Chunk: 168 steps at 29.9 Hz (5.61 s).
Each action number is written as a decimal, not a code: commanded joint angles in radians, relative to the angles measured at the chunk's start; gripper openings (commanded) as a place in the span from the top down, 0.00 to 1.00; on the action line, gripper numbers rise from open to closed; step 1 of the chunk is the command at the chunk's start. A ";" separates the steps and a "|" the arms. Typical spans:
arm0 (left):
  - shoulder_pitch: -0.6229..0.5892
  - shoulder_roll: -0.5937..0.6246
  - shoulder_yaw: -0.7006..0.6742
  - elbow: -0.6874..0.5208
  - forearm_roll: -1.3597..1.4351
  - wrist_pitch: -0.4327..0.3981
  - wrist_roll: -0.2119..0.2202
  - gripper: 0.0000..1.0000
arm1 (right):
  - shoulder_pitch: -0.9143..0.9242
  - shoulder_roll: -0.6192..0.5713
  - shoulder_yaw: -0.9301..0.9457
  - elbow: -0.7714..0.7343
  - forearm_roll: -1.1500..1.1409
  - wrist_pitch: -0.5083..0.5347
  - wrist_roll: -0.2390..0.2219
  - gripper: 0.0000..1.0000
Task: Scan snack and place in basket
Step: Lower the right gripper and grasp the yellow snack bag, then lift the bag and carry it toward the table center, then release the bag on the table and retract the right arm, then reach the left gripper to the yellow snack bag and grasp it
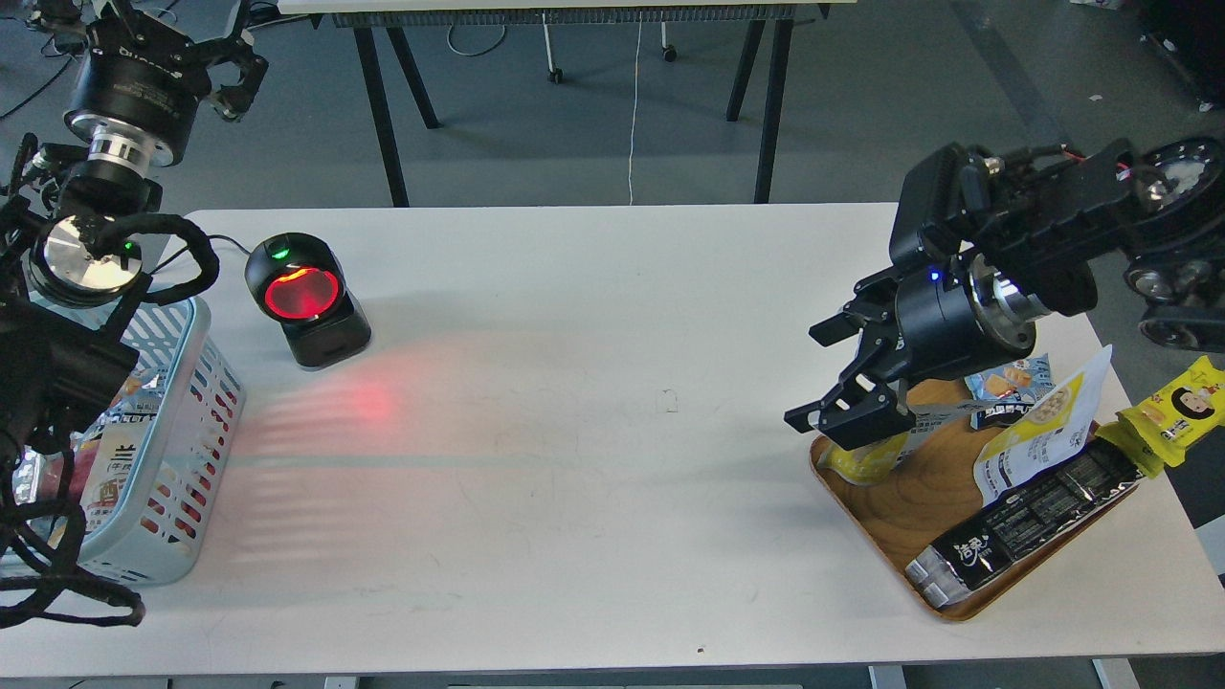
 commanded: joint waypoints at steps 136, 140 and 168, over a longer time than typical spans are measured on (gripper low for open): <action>-0.185 0.112 0.140 -0.179 0.432 0.000 0.008 0.01 | -0.537 -0.130 0.896 -0.430 0.764 0.042 0.000 0.01; -0.230 0.117 0.150 -0.236 0.605 0.000 0.006 0.01 | -0.672 -0.130 1.022 -0.513 0.926 0.085 0.000 0.01; -0.205 0.123 0.468 -0.940 2.018 0.000 -0.002 0.09 | -1.053 0.187 1.599 -1.143 1.720 0.429 -0.082 0.00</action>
